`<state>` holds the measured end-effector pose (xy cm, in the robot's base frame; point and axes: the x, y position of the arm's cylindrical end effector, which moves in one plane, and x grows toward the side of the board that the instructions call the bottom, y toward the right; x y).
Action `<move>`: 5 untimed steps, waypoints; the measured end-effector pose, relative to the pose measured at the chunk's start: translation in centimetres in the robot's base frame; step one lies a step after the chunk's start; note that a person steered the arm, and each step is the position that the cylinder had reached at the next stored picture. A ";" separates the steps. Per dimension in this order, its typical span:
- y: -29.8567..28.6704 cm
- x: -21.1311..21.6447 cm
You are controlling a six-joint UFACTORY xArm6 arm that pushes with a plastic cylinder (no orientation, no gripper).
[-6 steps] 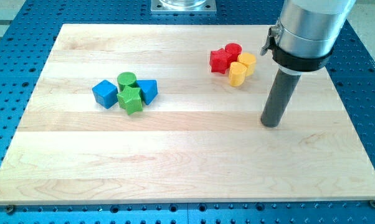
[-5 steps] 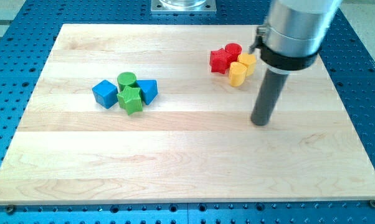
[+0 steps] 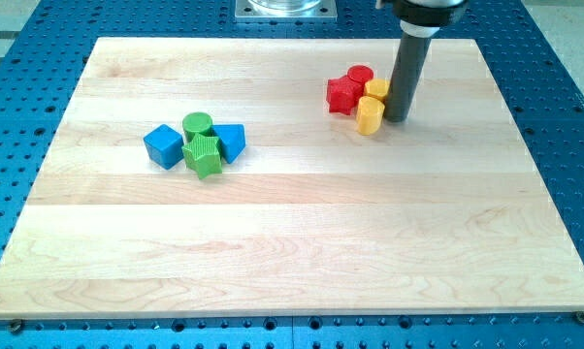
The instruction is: Separate the yellow heart from the yellow hexagon
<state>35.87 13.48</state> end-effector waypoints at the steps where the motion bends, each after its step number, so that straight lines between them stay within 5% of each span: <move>1: -2.9 0.4; 3: -7.2 2.4; 5: -4.0 1.6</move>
